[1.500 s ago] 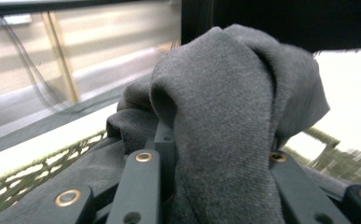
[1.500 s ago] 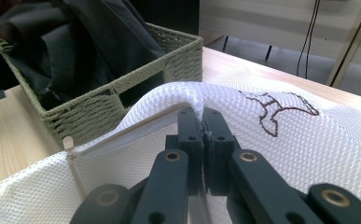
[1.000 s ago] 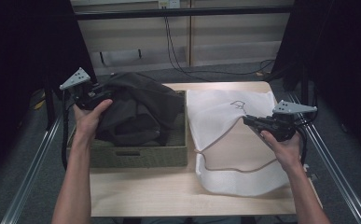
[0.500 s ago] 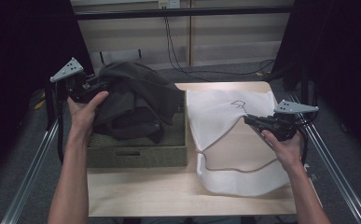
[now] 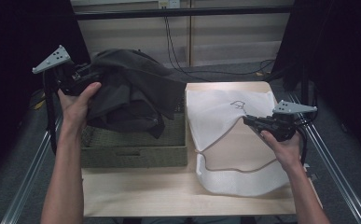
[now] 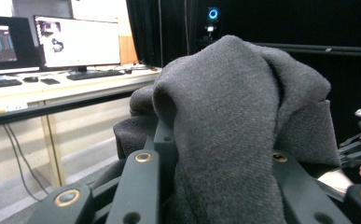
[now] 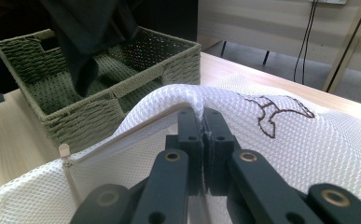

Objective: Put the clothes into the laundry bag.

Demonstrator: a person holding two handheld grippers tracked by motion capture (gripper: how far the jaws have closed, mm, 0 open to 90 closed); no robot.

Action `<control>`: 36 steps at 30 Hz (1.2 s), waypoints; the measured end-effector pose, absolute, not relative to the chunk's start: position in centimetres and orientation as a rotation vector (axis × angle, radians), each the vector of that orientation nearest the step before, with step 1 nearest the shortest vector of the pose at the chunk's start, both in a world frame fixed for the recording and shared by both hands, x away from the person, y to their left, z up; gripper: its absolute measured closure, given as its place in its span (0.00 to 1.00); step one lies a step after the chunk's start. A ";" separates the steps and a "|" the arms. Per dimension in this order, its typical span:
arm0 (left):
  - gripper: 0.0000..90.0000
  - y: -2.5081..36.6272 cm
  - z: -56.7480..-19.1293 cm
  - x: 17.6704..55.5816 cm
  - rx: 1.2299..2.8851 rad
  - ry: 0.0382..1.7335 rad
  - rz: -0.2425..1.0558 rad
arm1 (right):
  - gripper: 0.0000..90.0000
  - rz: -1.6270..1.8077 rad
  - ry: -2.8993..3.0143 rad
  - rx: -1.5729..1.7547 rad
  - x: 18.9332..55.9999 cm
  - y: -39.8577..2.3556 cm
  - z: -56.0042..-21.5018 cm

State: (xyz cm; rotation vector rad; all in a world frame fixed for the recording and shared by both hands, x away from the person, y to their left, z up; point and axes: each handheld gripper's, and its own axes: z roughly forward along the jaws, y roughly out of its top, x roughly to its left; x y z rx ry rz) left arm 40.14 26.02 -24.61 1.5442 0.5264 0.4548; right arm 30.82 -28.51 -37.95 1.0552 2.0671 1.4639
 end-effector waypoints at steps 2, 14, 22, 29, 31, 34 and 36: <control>0.78 26.1 -24.0 39.9 1.538 0.532 0.458 | 0.97 1.462 2.068 1.053 30.9 -28.5 -38.0; 0.78 26.5 -21.2 38.6 1.540 0.490 0.471 | 0.98 1.465 2.068 1.057 30.8 -28.5 -37.9; 0.78 27.0 -19.6 37.4 1.521 0.443 0.481 | 0.98 1.456 2.071 1.052 30.8 -28.5 -37.9; 0.78 26.5 -17.9 36.1 1.520 0.418 0.504 | 0.98 1.460 2.074 1.057 30.9 -28.5 -38.0; 0.78 26.4 -17.4 35.9 1.512 0.415 0.509 | 0.98 1.457 2.074 1.056 30.9 -28.5 -38.0; 0.78 26.4 -16.8 35.6 1.497 0.408 0.513 | 0.98 1.457 2.073 1.056 30.9 -28.5 -38.0; 0.78 26.3 -16.2 35.5 1.484 0.400 0.525 | 0.98 1.460 2.078 1.053 30.9 -28.6 -38.0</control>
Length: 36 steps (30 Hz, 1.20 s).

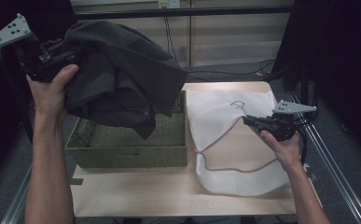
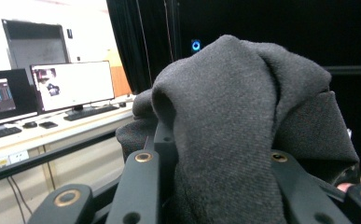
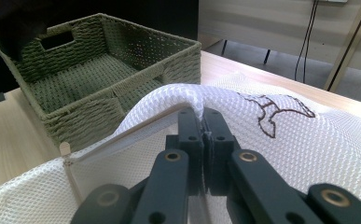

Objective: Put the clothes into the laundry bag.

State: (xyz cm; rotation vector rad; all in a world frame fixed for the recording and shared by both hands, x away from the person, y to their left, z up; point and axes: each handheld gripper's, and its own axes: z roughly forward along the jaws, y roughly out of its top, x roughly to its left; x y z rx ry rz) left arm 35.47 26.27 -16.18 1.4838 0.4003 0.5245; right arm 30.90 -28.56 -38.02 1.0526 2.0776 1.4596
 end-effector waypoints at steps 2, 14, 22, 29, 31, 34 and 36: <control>0.78 26.1 -15.7 35.5 1.478 0.404 0.533 | 0.98 1.460 2.075 1.057 30.9 -28.5 -38.1; 0.78 24.7 -12.3 34.2 1.446 0.371 0.560 | 0.98 1.458 2.081 1.052 31.0 -28.6 -38.1; 0.78 23.4 -12.1 31.5 1.441 0.354 0.563 | 0.98 1.455 2.082 1.053 30.9 -28.4 -38.1; 0.78 22.0 -12.1 30.4 1.437 0.284 0.511 | 0.98 1.457 2.081 1.052 30.9 -28.5 -38.0; 0.78 21.3 -12.2 30.0 1.435 0.271 0.503 | 0.98 1.456 2.081 1.052 30.9 -28.5 -38.0; 0.78 20.1 -12.7 29.7 1.436 0.244 0.479 | 0.98 1.460 2.082 1.049 31.0 -28.4 -38.1; 0.78 19.2 -12.9 29.7 1.432 0.227 0.456 | 0.98 1.460 2.084 1.049 31.0 -28.4 -38.1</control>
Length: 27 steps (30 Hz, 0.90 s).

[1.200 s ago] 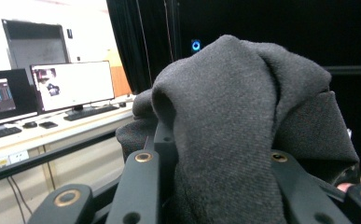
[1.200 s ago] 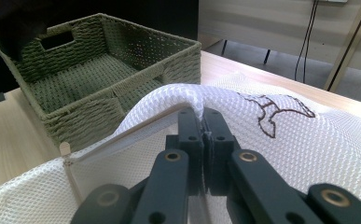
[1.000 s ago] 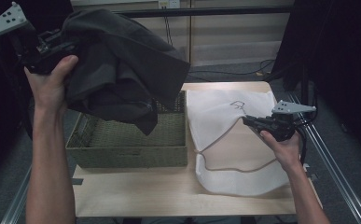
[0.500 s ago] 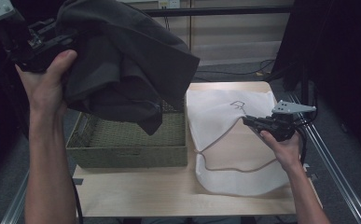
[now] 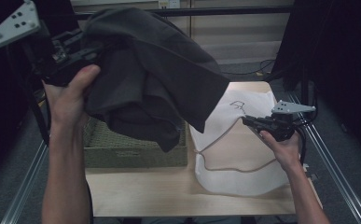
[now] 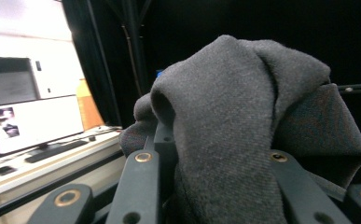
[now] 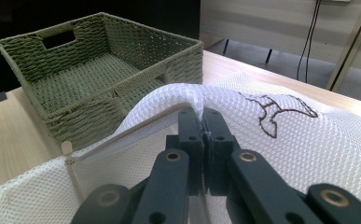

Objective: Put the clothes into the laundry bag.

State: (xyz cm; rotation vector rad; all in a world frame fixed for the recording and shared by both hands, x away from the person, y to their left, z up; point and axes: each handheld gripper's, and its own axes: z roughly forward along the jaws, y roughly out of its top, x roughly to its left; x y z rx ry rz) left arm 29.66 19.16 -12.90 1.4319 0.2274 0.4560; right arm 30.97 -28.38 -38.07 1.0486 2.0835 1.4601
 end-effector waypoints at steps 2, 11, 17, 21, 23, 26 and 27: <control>0.78 18.5 -12.9 29.6 1.427 0.207 0.433 | 0.98 1.462 2.079 1.056 31.0 -28.4 -38.1; 0.78 14.8 -12.3 28.2 1.378 0.110 0.322 | 0.98 1.460 2.060 1.045 31.0 -28.6 -38.0; 0.78 12.1 -12.8 27.1 1.383 0.029 0.237 | 0.98 1.467 2.070 1.053 31.0 -28.7 -38.0; 0.78 10.6 -13.2 26.4 1.370 -0.016 0.170 | 0.98 1.466 2.069 1.052 31.0 -28.7 -38.0; 0.78 9.7 -13.5 25.9 1.369 -0.038 0.151 | 0.98 1.471 2.067 1.054 31.0 -28.7 -38.0; 0.78 8.6 -14.2 25.5 1.369 -0.074 0.115 | 0.98 1.469 2.067 1.053 30.9 -28.8 -37.9; 0.78 8.3 -14.5 25.5 1.365 -0.076 0.107 | 0.98 1.469 2.066 1.052 30.9 -28.8 -37.9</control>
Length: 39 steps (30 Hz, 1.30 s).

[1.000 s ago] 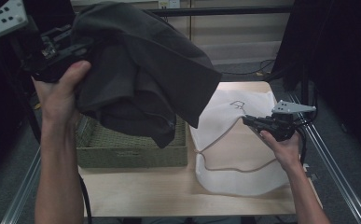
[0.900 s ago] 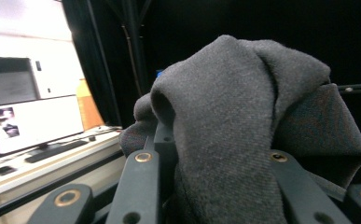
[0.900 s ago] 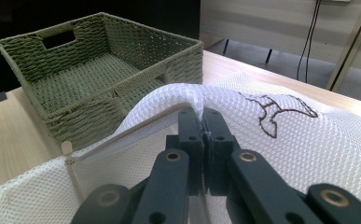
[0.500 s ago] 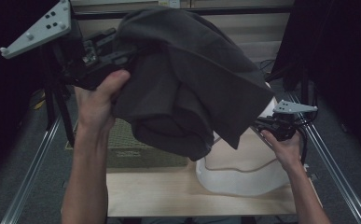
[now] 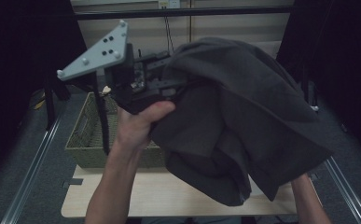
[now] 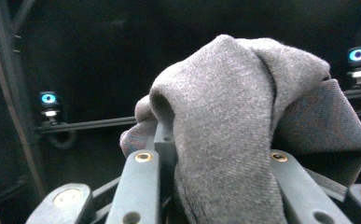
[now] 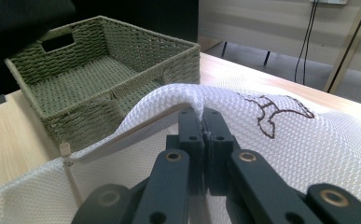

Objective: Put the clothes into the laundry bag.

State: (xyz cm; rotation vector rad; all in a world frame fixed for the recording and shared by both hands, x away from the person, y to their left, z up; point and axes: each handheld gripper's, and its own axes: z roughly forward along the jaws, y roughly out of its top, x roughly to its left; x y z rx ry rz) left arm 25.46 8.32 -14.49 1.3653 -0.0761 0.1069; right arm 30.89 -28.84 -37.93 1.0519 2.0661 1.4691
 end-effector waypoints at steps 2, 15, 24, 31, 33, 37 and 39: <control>0.78 7.5 -15.5 25.4 1.370 -0.081 0.081 | 0.98 1.468 2.068 1.055 30.9 -28.9 -37.9; 0.77 3.8 -24.0 26.4 1.453 -0.038 -0.040 | 0.98 1.467 2.083 1.053 30.7 -28.9 -37.9; 0.77 2.1 -30.0 27.9 1.534 0.057 -0.127 | 0.98 1.446 2.096 1.047 30.6 -28.8 -38.1; 0.77 0.9 -33.1 28.9 1.604 0.103 -0.139 | 0.98 1.448 2.107 1.035 30.6 -28.6 -38.1; 0.77 0.7 -33.8 29.2 1.615 0.122 -0.149 | 0.98 1.444 2.112 1.031 30.5 -28.5 -38.1; 0.77 0.0 -35.1 29.2 1.653 0.126 -0.153 | 0.98 1.447 2.139 1.024 30.5 -28.3 -38.1; 0.77 -0.3 -35.7 29.2 1.683 0.133 -0.151 | 0.98 1.453 2.142 1.024 30.5 -28.2 -38.1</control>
